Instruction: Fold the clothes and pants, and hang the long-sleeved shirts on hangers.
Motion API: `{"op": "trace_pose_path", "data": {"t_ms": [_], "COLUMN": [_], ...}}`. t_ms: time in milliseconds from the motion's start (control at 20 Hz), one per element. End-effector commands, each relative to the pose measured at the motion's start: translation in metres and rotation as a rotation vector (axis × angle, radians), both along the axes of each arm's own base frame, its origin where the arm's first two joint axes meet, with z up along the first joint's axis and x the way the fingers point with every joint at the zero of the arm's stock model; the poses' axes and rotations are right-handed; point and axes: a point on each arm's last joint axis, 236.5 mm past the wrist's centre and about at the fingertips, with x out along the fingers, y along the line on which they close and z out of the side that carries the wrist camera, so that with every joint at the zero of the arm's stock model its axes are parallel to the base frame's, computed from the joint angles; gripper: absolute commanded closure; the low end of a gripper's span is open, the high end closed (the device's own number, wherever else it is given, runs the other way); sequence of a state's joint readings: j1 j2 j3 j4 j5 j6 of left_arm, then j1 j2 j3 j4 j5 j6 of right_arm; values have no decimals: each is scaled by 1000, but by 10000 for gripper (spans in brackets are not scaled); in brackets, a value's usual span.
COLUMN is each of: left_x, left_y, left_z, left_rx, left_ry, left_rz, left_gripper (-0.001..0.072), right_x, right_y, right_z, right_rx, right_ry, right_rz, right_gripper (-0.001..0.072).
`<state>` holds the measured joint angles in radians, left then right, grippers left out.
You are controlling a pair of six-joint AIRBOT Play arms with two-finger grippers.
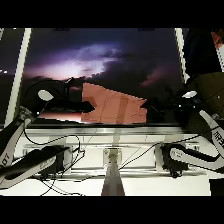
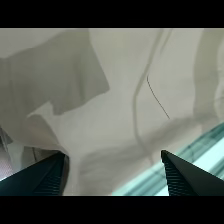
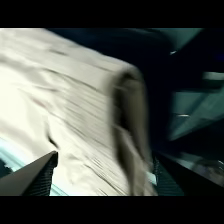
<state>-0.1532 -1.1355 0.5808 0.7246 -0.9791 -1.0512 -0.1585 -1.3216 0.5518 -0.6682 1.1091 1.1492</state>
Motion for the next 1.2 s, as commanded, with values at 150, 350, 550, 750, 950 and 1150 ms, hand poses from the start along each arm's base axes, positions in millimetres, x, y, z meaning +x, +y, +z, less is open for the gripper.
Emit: {"op": "trace_pose_path", "data": {"t_ms": [150,350,550,750,950,1150], "left_x": [16,20,19,14,14,14], "left_y": [5,6,8,9,9,9], "left_z": [-2,-3,-18,-34,-37,-37], "left_rx": [21,27,40,50,52,52], "left_ry": [-52,-63,-23,31,40,40], "left_rz": [42,53,62,61,61,61], "left_gripper": [13,14,14,14,13,13], "right_x": [6,12,39,52,49,46], "right_y": [29,49,59,35,-1,0], "right_z": [-10,24,55,39,11,4], "right_rx": [-20,81,144,-11,-208,-194], "right_ry": [-94,-209,-277,-295,-237,-188], "right_rz": [82,225,199,222,240,216], "right_gripper": [142,302,158,158,159,160]}}
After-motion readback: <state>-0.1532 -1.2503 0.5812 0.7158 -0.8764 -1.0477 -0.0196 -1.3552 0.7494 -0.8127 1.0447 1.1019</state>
